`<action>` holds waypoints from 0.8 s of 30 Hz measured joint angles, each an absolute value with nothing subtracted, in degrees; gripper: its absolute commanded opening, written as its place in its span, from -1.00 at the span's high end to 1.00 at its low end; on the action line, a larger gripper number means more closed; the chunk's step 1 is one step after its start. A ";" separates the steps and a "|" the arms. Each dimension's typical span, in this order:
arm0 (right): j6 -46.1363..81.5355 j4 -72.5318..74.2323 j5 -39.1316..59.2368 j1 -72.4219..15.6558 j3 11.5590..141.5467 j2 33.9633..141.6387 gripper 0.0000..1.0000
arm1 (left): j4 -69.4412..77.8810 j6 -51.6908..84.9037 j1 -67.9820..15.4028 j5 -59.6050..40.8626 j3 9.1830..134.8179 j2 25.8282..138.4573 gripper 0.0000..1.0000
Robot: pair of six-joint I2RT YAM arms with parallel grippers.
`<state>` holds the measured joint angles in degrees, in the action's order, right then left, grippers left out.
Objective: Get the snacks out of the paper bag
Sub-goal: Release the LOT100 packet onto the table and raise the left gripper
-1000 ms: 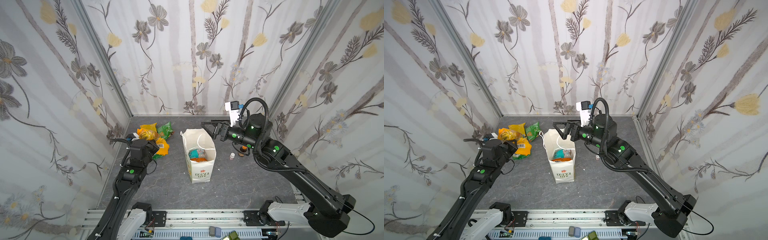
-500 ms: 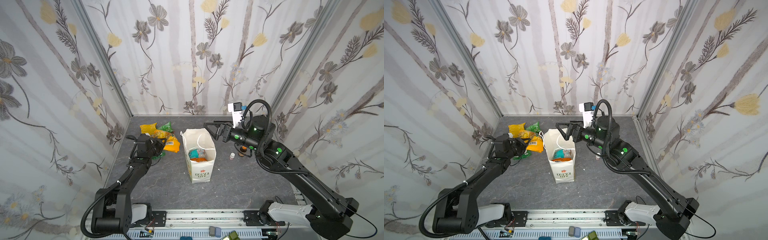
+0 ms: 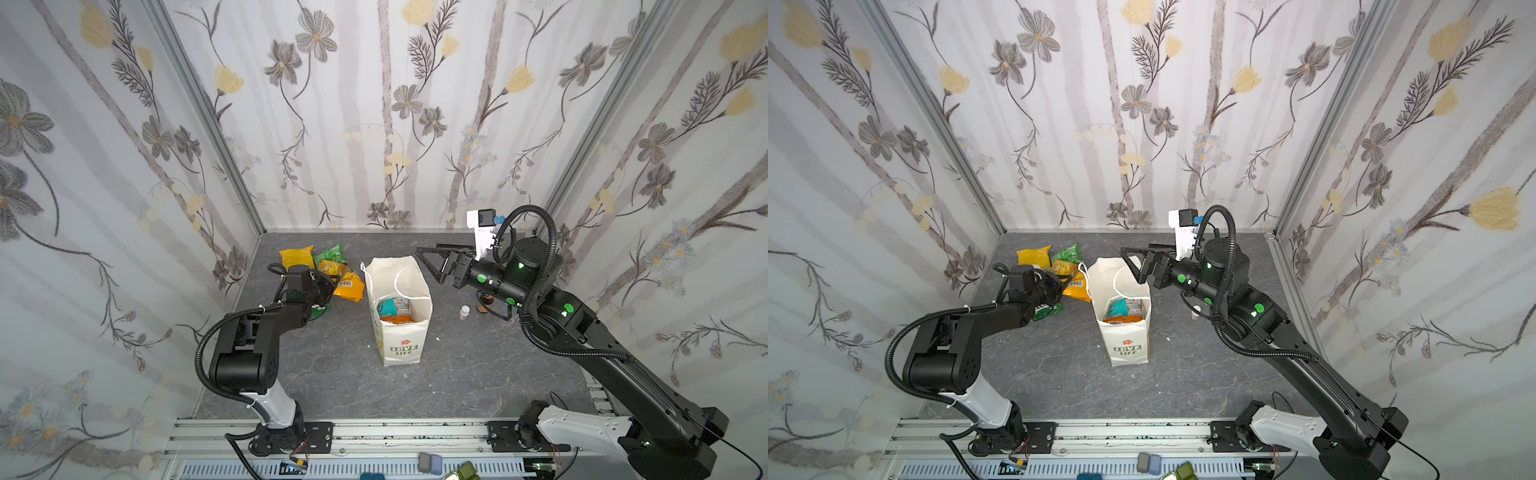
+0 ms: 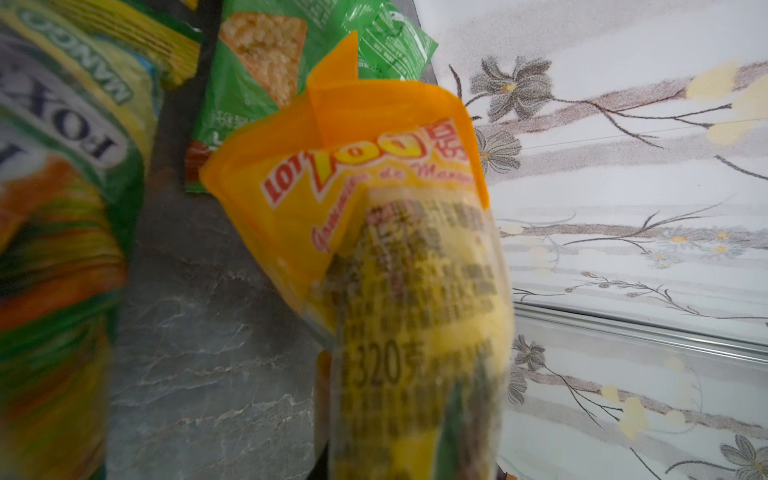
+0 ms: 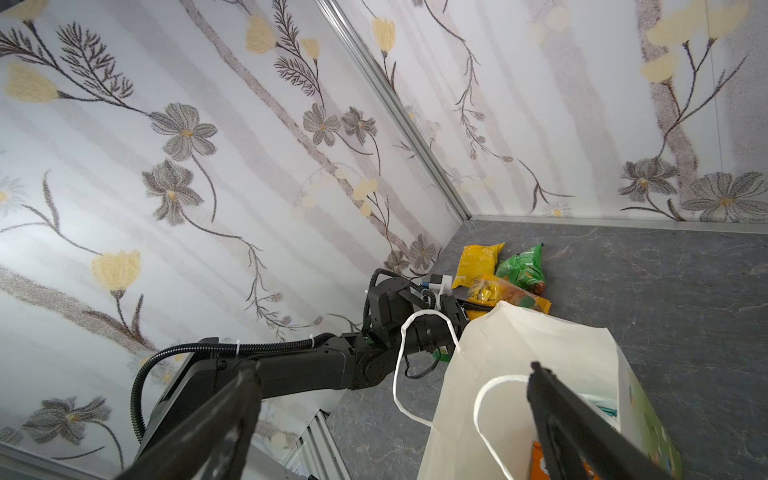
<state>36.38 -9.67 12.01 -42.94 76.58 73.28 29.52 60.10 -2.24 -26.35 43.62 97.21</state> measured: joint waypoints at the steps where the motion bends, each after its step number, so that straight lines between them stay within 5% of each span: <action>1: 36.36 -9.67 12.01 -42.83 76.49 73.14 -0.99 | 30.20 60.20 -2.26 -26.52 43.99 98.02 0.42; 12: 35.92 -9.63 11.35 -42.35 75.81 72.05 -0.99 | 16.97 55.09 -2.70 -22.39 47.62 95.07 -0.28; 24: 35.94 -9.67 11.16 -42.37 75.44 71.61 -0.99 | -5.96 43.38 -3.27 -13.39 56.03 90.30 -0.54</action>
